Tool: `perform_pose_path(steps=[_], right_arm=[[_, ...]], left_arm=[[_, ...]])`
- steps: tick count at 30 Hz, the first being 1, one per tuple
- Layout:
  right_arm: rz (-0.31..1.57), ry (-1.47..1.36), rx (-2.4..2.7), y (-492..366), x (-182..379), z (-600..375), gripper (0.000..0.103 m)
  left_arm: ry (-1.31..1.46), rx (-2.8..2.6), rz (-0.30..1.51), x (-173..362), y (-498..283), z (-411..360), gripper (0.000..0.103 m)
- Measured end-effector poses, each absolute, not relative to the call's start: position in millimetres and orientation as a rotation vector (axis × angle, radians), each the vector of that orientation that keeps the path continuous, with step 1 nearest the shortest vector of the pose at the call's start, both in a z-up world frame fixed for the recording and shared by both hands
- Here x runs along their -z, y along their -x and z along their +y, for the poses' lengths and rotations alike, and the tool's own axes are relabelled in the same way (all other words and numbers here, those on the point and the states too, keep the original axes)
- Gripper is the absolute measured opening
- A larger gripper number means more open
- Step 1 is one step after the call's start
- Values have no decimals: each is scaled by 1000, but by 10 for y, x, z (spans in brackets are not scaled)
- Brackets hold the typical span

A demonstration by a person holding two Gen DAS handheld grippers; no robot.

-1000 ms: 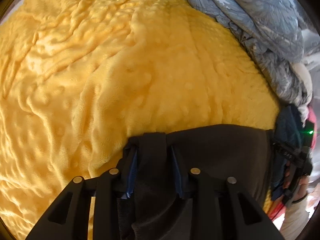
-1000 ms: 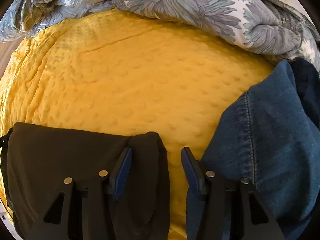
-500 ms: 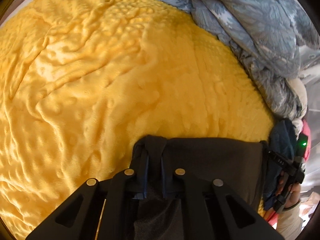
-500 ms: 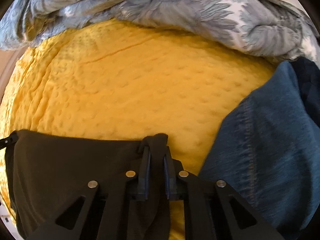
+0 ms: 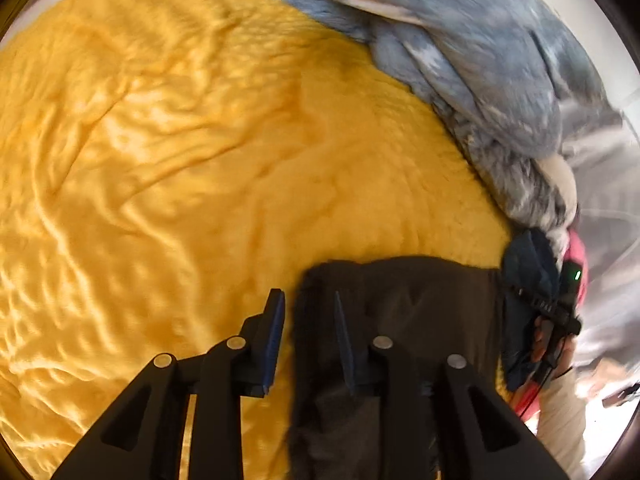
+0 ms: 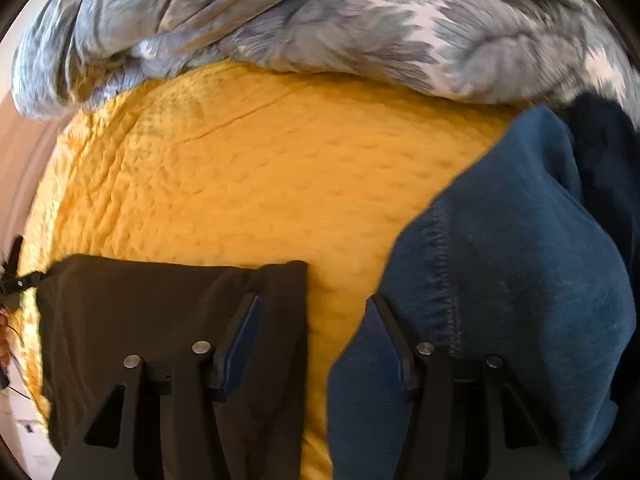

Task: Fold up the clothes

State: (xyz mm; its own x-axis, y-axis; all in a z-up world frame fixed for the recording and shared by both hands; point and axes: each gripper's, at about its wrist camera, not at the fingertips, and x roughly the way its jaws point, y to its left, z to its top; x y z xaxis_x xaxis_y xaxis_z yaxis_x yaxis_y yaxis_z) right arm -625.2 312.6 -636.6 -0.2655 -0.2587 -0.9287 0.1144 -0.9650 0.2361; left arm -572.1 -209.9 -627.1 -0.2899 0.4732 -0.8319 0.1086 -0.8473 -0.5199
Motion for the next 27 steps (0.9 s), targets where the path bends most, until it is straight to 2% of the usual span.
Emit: perform_pose_path(steps=[3, 10, 19, 23, 27], right_arm=[[-249, -1738, 2294, 6255, 6413, 3209, 57], [-254, -1743, 2297, 6292, 6496, 3173, 57], [-353, -1719, 2278, 6324, 6518, 3212, 61], [-348, -1711, 2278, 6329, 6517, 3180, 63], [-315, -1712, 2285, 6335, 6528, 3121, 66]], left_arm=[[1701, -2189, -825, 6398, 5737, -2235, 28], [1684, -2175, -826, 6512, 5848, -2109, 28], [1548, -2159, -859, 6277, 5895, -2053, 29], [1555, -2131, -837, 6256, 5966, -1929, 29], [1655, -2181, -653, 6348, 6046, -1739, 29]])
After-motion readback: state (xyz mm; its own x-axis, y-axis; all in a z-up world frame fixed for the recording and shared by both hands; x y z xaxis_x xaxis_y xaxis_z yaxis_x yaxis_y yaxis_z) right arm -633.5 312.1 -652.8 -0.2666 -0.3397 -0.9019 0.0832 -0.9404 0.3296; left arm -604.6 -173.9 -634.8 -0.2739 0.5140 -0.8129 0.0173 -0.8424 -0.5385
